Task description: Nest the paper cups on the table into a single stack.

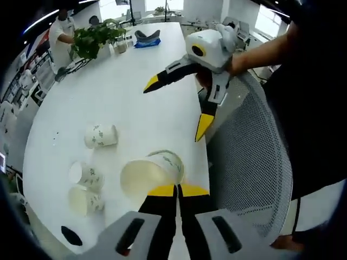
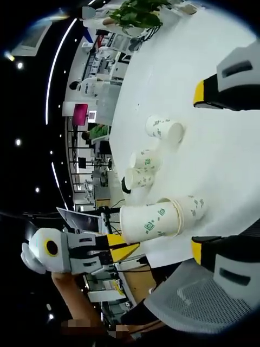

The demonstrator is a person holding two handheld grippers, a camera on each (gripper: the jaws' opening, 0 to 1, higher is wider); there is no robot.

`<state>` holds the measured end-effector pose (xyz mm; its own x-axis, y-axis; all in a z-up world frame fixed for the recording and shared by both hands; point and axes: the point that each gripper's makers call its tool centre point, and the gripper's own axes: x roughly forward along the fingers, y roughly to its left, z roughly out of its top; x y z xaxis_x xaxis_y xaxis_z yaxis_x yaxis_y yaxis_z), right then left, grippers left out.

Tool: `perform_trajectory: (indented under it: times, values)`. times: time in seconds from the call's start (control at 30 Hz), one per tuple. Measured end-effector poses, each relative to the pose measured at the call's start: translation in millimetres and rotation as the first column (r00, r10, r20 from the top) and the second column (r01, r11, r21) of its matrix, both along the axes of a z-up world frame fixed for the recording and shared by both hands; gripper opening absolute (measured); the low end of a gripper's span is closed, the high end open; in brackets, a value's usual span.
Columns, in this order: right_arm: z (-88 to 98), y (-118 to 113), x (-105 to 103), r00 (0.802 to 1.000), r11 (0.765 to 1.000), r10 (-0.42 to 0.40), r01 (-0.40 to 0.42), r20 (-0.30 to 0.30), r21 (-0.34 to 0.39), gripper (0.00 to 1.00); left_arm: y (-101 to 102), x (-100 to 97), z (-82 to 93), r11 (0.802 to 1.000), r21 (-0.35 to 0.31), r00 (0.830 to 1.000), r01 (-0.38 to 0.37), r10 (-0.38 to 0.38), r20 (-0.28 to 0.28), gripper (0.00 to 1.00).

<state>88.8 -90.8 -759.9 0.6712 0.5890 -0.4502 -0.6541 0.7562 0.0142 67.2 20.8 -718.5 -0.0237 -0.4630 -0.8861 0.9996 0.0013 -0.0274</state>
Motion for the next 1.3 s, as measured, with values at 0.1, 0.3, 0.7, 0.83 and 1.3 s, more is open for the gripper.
perform_trajectory:
  times: [0.1,0.3,0.7,0.83,1.3]
  values:
    - [-0.5,0.7,-0.6,1.000,1.000,0.004,-0.004,-0.002,-0.001,0.99,-3.1,-0.9,-3.7,1.000,0.014,1.000,0.013,-0.013,-0.001,0.00]
    - [-0.9,1.5,-1.3,1.000,1.000,0.008,-0.008,-0.004,-0.006,0.99,-6.2,-5.1,-13.5,0.996,0.071,0.998,0.062,-0.063,0.015,0.00]
    - [2.1,-0.9,0.3,1.000,1.000,-0.003,0.003,0.007,-0.003,0.98,-18.0,-14.4,-23.4,0.990,0.102,0.995,0.098,-0.098,-0.003,0.00]
    - [2.6,-2.1,1.0,1.000,1.000,-0.007,0.007,0.009,-0.002,0.98,-20.8,-13.7,-29.1,0.989,0.106,0.995,0.104,-0.103,-0.010,0.00]
    - [0.1,-3.9,2.1,1.000,1.000,-0.005,0.005,0.008,-0.011,0.97,-23.3,-14.1,-45.3,0.989,0.111,0.994,0.103,-0.098,-0.053,0.00]
